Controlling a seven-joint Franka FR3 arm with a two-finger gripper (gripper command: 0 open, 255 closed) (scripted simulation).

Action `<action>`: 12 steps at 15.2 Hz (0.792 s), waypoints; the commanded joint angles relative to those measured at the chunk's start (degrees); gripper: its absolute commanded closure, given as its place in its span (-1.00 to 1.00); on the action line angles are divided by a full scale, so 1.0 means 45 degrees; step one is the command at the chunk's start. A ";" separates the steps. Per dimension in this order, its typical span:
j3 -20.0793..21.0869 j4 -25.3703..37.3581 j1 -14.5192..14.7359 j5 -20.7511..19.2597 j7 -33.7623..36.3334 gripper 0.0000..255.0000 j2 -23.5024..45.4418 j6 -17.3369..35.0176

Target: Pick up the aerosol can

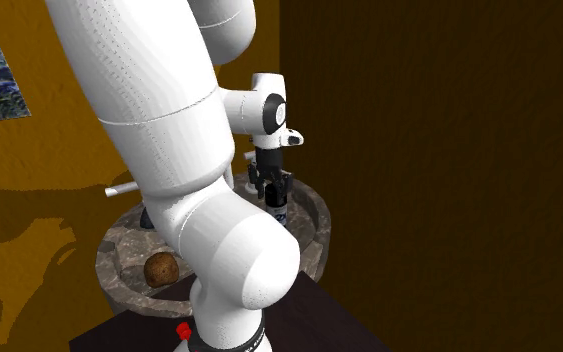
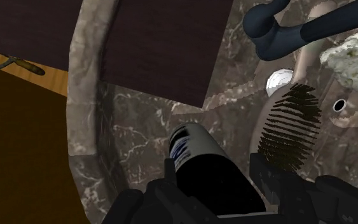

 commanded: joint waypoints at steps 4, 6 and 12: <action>0.0014 -0.0019 -0.0005 -0.0014 0.0012 1.00 0.0047 0.0044; 0.0018 -0.0015 -0.0013 -0.0031 0.0022 1.00 0.0070 0.0062; -0.0185 0.0200 0.0193 0.0391 -0.0302 1.00 -0.0709 -0.0863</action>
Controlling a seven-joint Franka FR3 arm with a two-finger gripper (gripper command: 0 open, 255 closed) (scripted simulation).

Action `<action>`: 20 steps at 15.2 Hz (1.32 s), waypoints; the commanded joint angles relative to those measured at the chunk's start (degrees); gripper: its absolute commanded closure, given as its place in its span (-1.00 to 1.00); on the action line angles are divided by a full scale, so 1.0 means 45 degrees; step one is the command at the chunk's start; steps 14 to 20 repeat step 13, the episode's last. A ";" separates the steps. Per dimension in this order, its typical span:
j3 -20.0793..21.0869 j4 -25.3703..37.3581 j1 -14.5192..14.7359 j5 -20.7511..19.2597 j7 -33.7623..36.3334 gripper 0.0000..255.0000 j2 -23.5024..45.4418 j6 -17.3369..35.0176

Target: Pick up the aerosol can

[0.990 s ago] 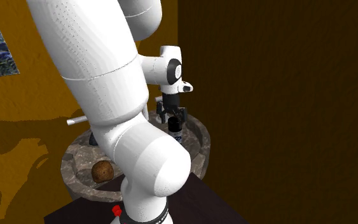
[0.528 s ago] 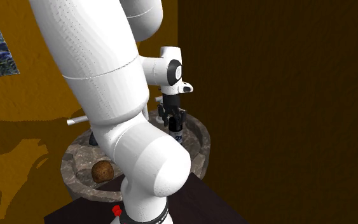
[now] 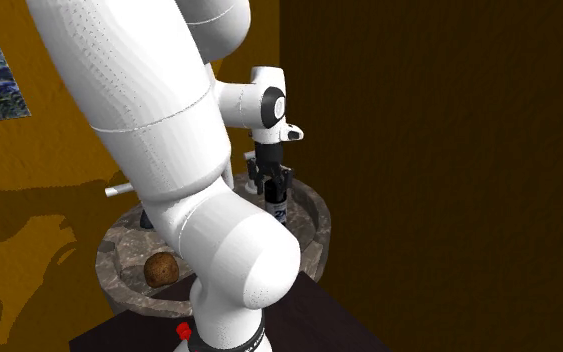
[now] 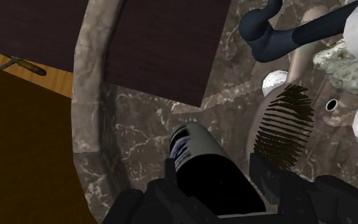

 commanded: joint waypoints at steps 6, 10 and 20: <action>-0.0391 0.0447 0.0259 0.0450 -0.0425 1.00 -0.1191 -0.1560; -0.0614 0.0760 0.0362 0.0575 -0.0582 1.00 -0.1766 -0.2422; -0.0677 0.0858 0.0386 0.0598 -0.0619 1.00 -0.1919 -0.2667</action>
